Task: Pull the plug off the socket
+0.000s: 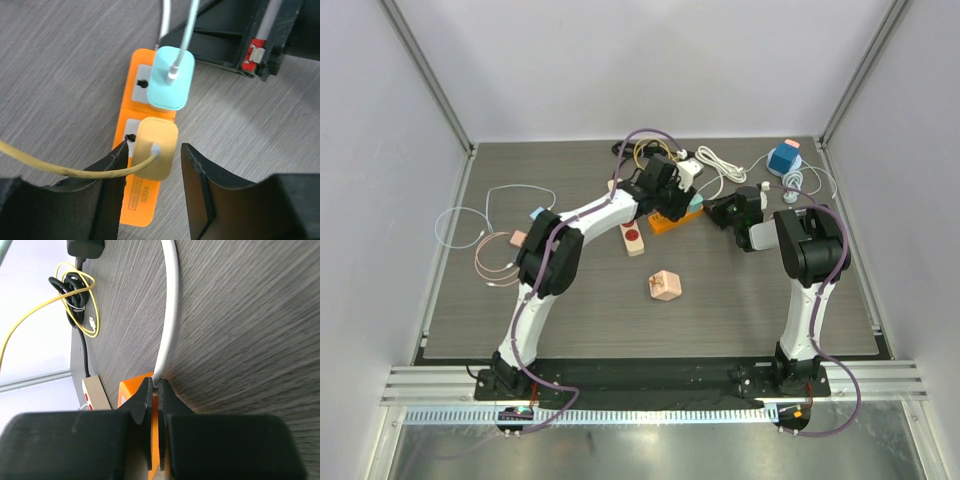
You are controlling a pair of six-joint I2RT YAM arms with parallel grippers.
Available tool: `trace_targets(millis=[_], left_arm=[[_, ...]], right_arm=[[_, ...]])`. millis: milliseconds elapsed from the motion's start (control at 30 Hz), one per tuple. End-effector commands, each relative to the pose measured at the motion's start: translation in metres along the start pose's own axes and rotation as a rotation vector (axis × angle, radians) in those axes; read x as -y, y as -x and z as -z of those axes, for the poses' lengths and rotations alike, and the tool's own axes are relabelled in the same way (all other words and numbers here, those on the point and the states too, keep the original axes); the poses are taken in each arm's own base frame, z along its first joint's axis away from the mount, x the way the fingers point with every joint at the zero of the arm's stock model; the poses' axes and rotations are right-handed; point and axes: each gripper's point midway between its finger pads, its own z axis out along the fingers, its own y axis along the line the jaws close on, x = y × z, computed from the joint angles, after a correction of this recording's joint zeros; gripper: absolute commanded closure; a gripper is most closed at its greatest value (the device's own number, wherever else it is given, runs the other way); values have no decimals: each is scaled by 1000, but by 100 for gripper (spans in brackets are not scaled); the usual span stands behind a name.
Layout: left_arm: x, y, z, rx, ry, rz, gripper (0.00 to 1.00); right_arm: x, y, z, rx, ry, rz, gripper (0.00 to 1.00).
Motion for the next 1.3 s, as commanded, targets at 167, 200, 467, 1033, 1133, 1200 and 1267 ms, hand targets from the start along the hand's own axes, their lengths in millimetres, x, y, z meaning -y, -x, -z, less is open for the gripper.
trace_targets(millis=[167,200,467,1033,1133,1200,1267], left_arm=[[14,12,0,-9,-69,-29,90],[12,17,1,6,-54,-26,97],[8,85,60,303,26,-4,100],[-148,57,207,467,770,483,100],[-193,4,247,501,874,730,100],[-212,-24,269,530,945,835,100],[-234,-64,293,553,1034,957,100]], right_arm=[[-2,2,-4,8,13,14,99],[-2,2,-4,12,10,14,99],[8,8,-2,43,-49,37,99],[6,5,-5,33,-42,27,99],[6,4,-6,25,-38,25,99],[6,3,-7,23,-36,24,99],[6,3,-7,21,-35,24,99]])
